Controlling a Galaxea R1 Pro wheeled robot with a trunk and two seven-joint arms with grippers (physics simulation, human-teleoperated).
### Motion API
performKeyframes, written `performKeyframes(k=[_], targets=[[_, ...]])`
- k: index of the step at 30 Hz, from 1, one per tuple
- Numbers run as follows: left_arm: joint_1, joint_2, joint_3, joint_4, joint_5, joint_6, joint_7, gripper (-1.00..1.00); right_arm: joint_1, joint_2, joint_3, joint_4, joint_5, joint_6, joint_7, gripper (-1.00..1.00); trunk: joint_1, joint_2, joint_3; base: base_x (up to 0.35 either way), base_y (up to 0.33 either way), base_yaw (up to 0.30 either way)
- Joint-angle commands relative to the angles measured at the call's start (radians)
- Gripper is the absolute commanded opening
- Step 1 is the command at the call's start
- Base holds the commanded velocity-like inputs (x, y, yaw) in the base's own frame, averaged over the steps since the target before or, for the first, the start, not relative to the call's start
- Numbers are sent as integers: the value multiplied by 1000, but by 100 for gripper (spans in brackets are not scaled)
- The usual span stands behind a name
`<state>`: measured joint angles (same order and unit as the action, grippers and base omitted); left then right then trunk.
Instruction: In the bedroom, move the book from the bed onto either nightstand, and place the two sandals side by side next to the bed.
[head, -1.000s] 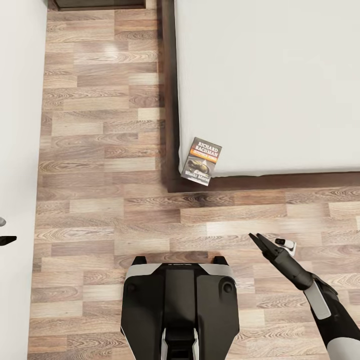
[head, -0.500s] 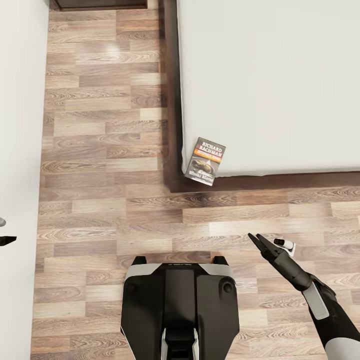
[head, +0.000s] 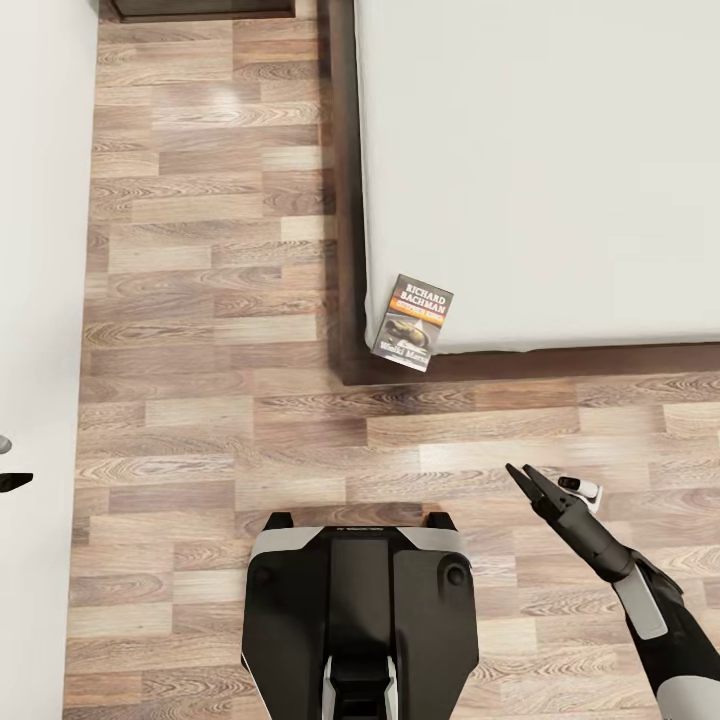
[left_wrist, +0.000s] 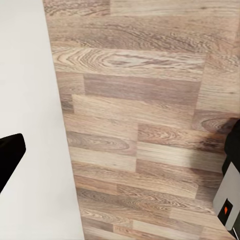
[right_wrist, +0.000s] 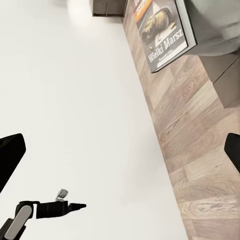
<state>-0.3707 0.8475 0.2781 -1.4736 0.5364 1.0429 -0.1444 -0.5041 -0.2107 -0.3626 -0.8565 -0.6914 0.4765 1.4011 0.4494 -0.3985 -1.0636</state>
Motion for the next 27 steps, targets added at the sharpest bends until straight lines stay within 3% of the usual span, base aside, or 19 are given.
performKeyframes(k=[1, 7, 17, 27], targets=[[-1, 0, 1, 0, -9, 4, -10, 100, -3, 0, -3, 0, -3, 11, 2, 100, 1, -2, -1, 0, 4, 0], [-1, -1, 1, 0, -9, 4, -10, 100, -33, -1, -7, 16, -4, 11, -1, 100, 1, -2, -1, 0, 3, 0], [0, -1, 1, 2, -10, 4, -9, 100, -137, -3, -5, 168, 4, 4, 6, 100, 1, -2, -1, 0, 0, 0], [1, -1, 1, 6, -10, 4, -10, 100, -175, -4, 2, 228, 9, -5, 8, 100, 1, -2, -1, 0, 0, 0]])
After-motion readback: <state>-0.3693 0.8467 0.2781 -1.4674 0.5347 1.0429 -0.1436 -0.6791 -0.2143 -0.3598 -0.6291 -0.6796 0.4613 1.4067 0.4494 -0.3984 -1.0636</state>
